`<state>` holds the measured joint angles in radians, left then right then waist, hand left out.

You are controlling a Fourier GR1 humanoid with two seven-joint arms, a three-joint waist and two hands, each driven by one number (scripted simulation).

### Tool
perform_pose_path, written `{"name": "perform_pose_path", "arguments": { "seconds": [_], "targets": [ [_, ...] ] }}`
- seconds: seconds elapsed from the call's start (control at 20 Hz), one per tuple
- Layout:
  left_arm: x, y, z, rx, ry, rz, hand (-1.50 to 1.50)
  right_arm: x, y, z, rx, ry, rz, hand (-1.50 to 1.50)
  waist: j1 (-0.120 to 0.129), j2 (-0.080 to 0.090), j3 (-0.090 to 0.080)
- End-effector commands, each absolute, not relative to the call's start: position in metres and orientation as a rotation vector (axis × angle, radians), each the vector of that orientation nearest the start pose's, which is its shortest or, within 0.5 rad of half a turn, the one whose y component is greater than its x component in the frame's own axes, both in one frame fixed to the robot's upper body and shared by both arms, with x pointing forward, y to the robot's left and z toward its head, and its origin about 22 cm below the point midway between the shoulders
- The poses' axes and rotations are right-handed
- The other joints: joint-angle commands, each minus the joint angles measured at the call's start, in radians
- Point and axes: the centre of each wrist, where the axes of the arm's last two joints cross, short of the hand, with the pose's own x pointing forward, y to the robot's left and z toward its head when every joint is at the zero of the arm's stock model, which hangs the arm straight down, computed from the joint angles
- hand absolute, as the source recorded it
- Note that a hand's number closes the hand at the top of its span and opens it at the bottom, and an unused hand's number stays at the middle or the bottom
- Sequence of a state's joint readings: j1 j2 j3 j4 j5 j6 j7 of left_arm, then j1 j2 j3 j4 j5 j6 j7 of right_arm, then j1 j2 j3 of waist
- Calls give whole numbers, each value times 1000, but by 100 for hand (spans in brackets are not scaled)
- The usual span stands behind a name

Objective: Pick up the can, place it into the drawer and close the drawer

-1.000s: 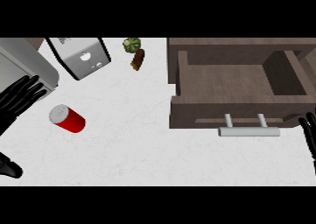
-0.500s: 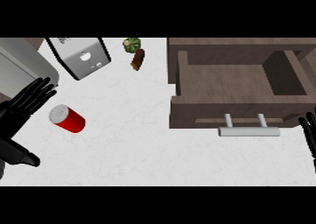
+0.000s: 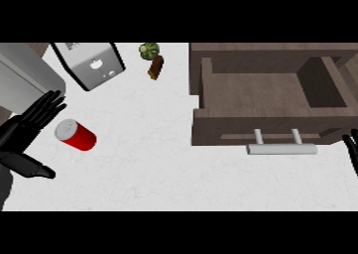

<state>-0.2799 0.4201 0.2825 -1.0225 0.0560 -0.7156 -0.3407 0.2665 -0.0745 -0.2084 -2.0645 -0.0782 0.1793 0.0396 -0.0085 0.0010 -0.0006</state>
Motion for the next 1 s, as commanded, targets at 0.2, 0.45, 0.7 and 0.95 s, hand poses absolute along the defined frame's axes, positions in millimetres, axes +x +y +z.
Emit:
{"name": "perform_pose_path", "arguments": {
  "seconds": [0.2,0.45,0.7,0.95],
  "targets": [
    [294,427,-24,-226,-1585,-405,-150,165,-301,72,-150,-1783,28,-150,-8,3,-1],
    [301,410,-36,-233,-1562,-400,-150,175,-295,87,-165,-1788,28,-150,-2,1,0],
    [277,425,-58,-221,-1567,-396,-150,156,-298,73,-169,-1783,25,-150,-10,3,-1],
    [282,425,-61,-210,-1555,-405,-150,180,-306,80,-182,-1821,16,-150,-6,4,-1]
  ]
}}
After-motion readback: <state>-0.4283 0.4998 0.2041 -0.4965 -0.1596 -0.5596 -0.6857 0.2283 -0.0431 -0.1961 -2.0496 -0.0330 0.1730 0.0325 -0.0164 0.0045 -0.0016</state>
